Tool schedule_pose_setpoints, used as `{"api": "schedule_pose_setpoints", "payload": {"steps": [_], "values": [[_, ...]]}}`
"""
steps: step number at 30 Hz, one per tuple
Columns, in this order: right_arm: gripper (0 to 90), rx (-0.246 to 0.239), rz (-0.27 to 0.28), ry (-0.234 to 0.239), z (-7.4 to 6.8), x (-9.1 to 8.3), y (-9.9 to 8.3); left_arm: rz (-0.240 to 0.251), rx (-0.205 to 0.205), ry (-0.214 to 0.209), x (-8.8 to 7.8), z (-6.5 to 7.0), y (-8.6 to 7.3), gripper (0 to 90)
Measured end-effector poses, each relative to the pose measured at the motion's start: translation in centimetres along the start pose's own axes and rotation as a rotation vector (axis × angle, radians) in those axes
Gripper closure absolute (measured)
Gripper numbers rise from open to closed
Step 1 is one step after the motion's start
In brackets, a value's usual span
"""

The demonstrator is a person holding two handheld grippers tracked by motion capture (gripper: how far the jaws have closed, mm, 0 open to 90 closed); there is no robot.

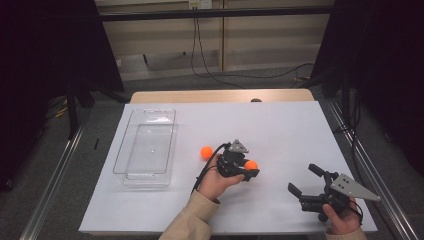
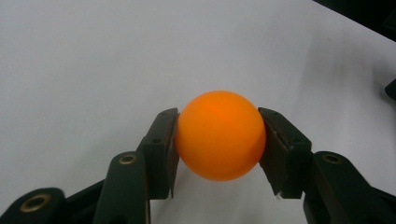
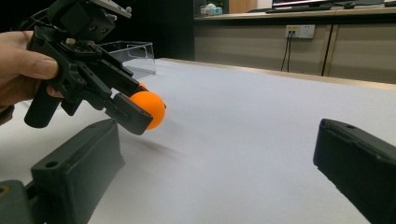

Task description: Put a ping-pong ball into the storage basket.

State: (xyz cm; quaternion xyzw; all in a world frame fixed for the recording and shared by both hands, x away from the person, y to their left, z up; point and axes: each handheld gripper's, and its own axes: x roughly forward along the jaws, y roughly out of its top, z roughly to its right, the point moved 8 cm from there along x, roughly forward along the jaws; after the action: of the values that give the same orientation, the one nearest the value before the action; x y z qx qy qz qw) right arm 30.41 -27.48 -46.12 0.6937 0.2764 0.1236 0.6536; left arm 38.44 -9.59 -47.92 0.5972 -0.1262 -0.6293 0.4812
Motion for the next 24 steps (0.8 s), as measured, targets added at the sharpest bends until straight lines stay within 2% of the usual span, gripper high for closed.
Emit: {"api": "schedule_pose_setpoints", "payload": {"steps": [24], "values": [[0.6, -0.006, -0.008, 0.003, -0.1, 0.1, -0.1, 0.026, -0.026, 0.014, -1.6, -1.0, 0.5, 50.9]]}}
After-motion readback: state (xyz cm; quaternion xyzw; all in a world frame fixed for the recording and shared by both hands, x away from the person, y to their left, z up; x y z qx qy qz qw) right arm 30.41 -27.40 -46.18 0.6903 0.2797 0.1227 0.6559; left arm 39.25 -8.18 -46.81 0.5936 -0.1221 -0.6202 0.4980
